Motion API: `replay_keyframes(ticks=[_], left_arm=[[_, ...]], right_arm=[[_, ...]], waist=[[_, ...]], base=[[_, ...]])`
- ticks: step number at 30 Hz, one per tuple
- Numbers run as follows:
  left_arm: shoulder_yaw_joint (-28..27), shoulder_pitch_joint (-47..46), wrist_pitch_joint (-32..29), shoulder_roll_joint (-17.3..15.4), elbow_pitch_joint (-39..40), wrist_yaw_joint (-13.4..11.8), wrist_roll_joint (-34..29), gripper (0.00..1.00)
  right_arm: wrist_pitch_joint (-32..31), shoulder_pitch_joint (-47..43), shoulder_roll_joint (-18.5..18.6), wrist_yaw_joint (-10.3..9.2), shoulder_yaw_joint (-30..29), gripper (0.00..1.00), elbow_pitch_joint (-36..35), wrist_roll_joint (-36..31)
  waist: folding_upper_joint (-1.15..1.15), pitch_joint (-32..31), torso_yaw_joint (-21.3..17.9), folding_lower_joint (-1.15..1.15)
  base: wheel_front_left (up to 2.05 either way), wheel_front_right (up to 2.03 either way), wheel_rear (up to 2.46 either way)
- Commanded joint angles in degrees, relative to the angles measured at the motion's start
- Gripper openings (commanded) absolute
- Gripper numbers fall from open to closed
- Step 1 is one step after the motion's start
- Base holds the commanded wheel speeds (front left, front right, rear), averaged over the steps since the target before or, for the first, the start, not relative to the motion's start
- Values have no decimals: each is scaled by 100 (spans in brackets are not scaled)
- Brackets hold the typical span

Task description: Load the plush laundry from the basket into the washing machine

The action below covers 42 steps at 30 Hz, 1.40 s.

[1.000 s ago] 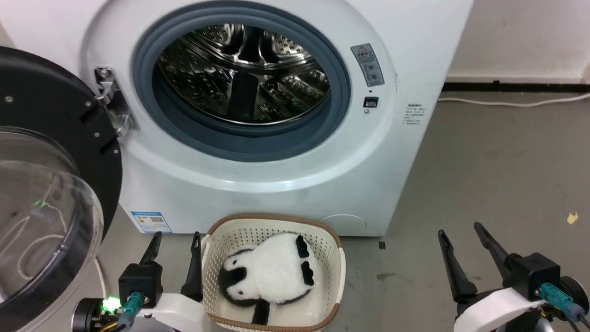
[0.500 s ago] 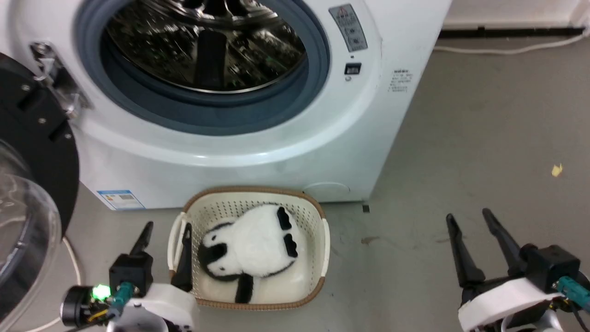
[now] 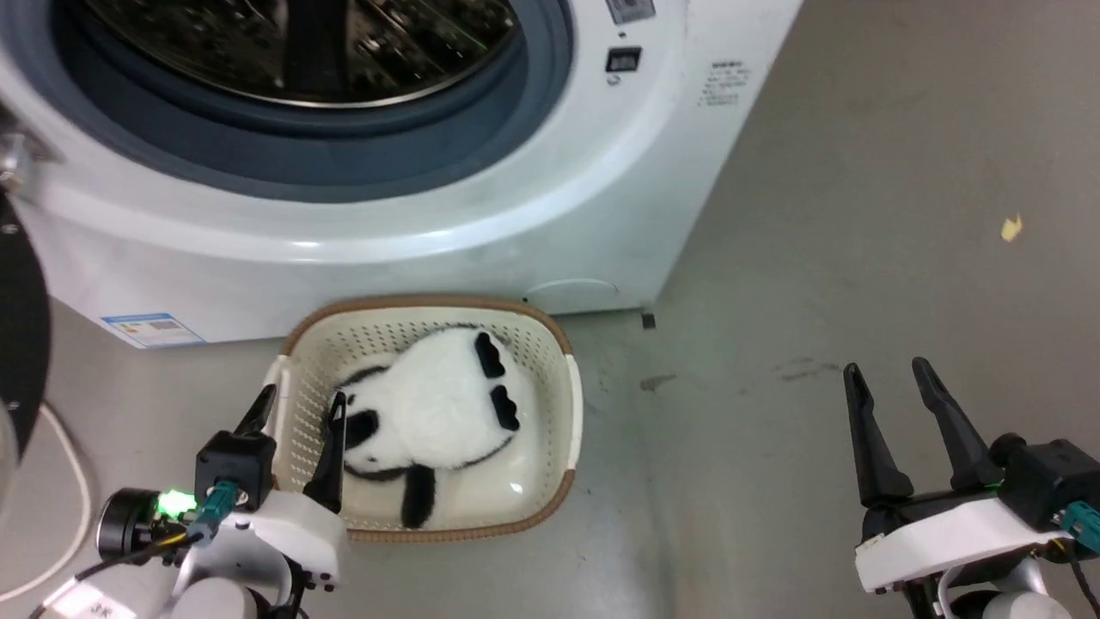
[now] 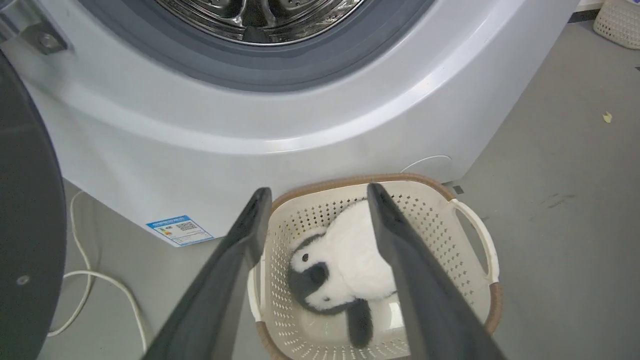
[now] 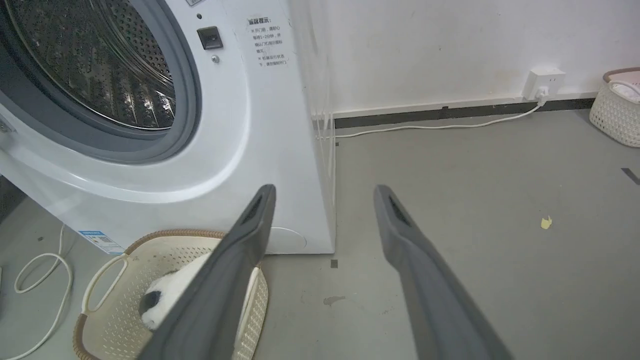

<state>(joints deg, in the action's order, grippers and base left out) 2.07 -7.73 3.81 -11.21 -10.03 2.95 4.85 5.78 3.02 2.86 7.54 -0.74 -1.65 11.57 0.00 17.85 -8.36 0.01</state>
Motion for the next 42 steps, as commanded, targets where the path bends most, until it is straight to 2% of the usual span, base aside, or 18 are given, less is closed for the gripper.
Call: replay_keyframes(ticks=[1, 15, 16, 21, 25, 42], left_arm=[[62, -153, -19, -105, -104, 32, 58, 100], [661, -966, -254, -678, -1072, 114, 420, 100], [935, -1347, -398, -871, -1458, 144, 629, 100], [1167, -1725, -610, -1106, -1887, 173, 835, 100], [1640, -2005, -844, -1411, -2167, 196, 672, 100], [2470, -3358, -1361, -1787, -3324, 296, 1300, 100]], right_arm=[[60, 109, 1, -2, 15, 100, -41, 100], [227, 219, 1, -3, 176, 100, -122, 403], [287, 270, 1, -3, 257, 100, -109, 457], [347, 327, 1, -3, 347, 100, -144, 602], [395, 329, 1, -3, 408, 100, -117, 778], [598, 218, 1, -4, 379, 100, -259, 1365]], waist=[[0, 162, -120, -1], [0, 835, -492, -1], [0, 1110, -617, -1], [0, 1397, -805, -1], [0, 1615, -952, -1], [0, 2501, -1297, -1]], base=[[0, 0, 0], [0, 0, 0], [0, 0, 0], [0, 0, 0], [0, 0, 0], [0, 0, 0]])
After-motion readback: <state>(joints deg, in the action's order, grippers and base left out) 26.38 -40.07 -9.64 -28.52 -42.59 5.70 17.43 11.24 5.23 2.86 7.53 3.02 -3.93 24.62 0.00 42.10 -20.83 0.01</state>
